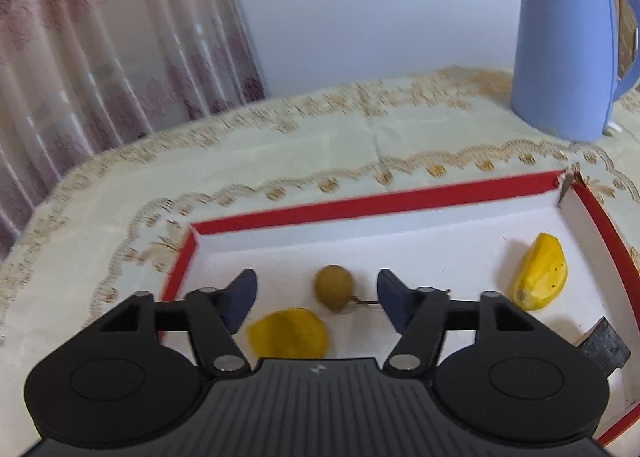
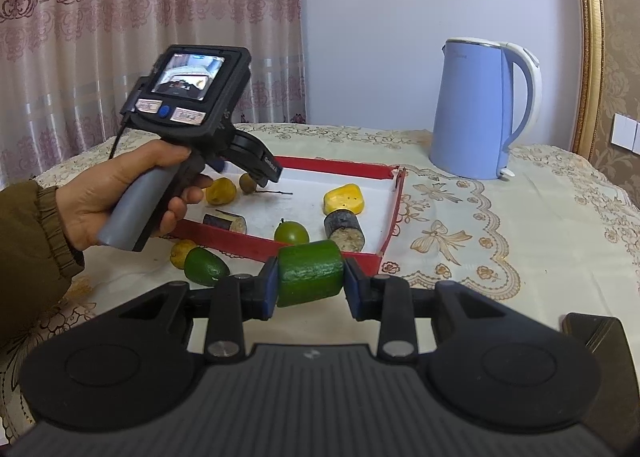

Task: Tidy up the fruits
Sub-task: 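Lift the green cucumber chunk toward the tray with the right gripper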

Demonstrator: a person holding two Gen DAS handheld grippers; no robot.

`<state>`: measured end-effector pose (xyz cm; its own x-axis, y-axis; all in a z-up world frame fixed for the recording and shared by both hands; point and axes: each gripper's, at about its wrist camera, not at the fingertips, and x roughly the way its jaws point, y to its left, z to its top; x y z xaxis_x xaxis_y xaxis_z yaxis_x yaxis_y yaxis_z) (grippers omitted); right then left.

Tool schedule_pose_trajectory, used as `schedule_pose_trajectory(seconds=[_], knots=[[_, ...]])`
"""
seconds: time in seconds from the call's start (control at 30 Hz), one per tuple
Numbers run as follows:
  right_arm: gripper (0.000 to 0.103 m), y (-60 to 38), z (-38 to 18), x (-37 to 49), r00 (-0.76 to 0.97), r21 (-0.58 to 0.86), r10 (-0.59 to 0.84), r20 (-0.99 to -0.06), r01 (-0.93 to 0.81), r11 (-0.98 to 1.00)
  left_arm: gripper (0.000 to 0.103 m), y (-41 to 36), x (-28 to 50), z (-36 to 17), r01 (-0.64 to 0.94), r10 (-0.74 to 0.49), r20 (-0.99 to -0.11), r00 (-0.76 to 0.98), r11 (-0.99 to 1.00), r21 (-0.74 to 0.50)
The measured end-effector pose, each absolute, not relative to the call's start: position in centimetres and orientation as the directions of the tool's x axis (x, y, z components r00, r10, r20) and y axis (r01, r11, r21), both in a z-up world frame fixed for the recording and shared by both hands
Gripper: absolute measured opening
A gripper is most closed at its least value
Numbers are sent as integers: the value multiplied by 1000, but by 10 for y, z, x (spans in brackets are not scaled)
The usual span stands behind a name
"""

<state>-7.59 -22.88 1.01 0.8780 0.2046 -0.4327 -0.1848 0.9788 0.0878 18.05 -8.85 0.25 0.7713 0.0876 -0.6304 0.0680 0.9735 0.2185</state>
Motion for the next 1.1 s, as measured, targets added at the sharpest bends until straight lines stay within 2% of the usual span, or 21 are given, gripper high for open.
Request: schedule_pose_trajectory(seconds=[0.13,0.4,0.5,0.7,1.1], knots=[[32,-227,8,-73,876,93,211,-434,-190,977,69,-82,165,10,37,117,-591,798,969,243],[32,-222,13,-67,881,84,232,-413,-216,973,70,-55,136,11,-16,146,-607,781,976,215],[32,-220,16,-61,885,69,231,-403,-223,972,80,-46,122,14,-42,164,-599,784,976,211],[32,-218,26,-44,896,46,229,-380,-229,972,84,-31,99,17,-75,193,-580,791,972,220],[32,-213,33,-3,901,-6,203,-383,-223,975,85,-16,74,2,-80,180,-615,768,979,186]])
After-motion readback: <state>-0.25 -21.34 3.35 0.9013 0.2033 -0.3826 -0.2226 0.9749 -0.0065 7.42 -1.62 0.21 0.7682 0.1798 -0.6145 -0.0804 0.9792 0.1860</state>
